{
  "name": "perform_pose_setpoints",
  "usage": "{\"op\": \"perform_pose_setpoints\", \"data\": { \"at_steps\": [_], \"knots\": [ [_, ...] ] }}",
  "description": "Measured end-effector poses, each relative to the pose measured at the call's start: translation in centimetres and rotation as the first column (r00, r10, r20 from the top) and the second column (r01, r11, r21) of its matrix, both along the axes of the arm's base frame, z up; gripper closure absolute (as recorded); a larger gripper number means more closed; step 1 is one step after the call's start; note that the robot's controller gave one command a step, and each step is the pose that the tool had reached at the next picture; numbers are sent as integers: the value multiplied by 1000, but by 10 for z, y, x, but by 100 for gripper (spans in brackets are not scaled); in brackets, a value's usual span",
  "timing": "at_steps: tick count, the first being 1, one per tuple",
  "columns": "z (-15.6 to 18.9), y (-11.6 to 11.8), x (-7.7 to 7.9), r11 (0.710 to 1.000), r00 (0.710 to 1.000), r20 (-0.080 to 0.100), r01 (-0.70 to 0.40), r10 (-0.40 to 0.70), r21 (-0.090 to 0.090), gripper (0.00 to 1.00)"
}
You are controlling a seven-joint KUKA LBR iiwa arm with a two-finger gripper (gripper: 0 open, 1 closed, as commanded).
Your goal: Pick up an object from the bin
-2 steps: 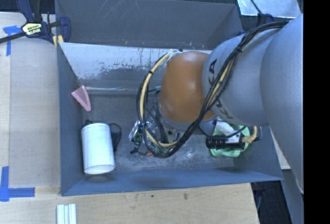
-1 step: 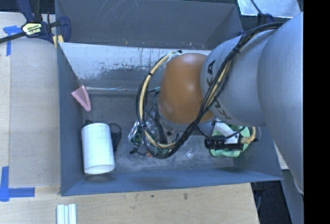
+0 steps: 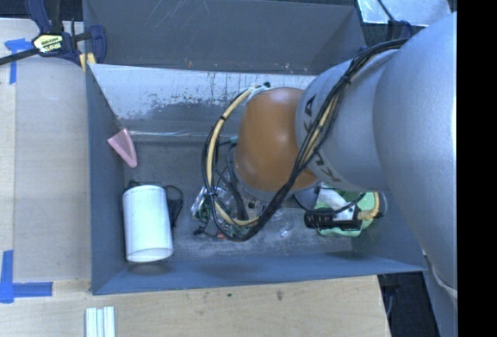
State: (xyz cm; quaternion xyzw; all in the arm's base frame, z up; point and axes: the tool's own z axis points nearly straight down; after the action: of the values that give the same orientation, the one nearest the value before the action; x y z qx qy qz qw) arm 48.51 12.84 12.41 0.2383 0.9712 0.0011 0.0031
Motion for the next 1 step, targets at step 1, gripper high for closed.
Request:
{"op": "perform_pose_setpoints", "data": {
  "at_steps": [1],
  "knots": [
    [-10,-1,-2,1000,1000,-10,0,0,-3,100]
  ]
}}
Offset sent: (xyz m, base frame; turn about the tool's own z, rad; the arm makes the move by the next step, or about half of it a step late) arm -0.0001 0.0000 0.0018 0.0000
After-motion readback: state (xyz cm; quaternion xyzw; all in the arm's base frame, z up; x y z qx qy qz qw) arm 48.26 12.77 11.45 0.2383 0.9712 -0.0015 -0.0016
